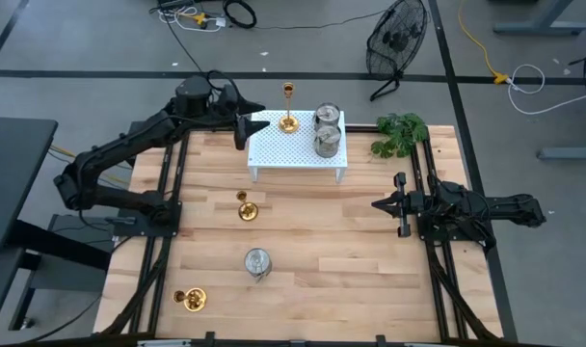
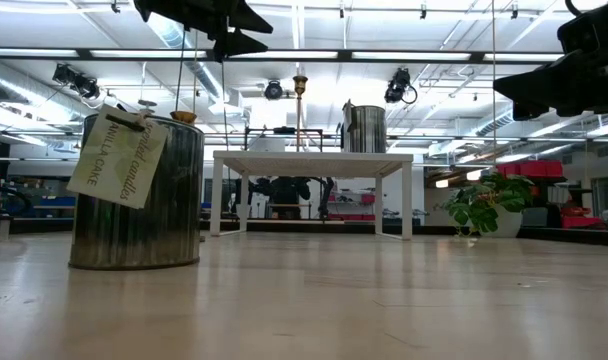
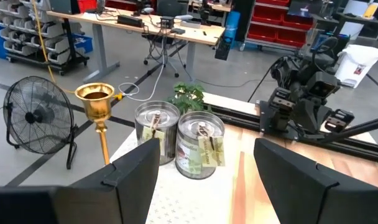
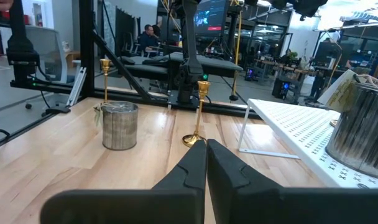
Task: Pick & Place candle stick holders
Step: Adjust the candle holder on the shelf
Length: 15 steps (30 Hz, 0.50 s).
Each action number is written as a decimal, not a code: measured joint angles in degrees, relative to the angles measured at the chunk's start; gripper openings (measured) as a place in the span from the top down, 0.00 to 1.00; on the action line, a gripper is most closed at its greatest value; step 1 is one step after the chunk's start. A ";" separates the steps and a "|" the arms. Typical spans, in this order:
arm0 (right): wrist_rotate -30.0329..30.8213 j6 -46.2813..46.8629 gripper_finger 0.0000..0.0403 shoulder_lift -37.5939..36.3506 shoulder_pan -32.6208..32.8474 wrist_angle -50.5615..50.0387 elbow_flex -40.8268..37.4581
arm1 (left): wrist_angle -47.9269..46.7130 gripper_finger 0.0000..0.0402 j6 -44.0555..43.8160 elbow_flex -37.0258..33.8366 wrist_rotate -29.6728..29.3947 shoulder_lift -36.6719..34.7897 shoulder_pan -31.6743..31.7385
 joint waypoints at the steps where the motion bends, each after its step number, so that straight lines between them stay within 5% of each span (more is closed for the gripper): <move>1: 0.01 -0.01 0.96 0.00 0.00 0.01 0.00 | -0.06 0.33 0.07 0.00 0.04 -0.12 -0.03; 15: 0.00 0.00 0.96 -0.01 0.00 0.00 0.00 | -1.20 0.33 2.94 0.00 -0.28 -0.51 0.11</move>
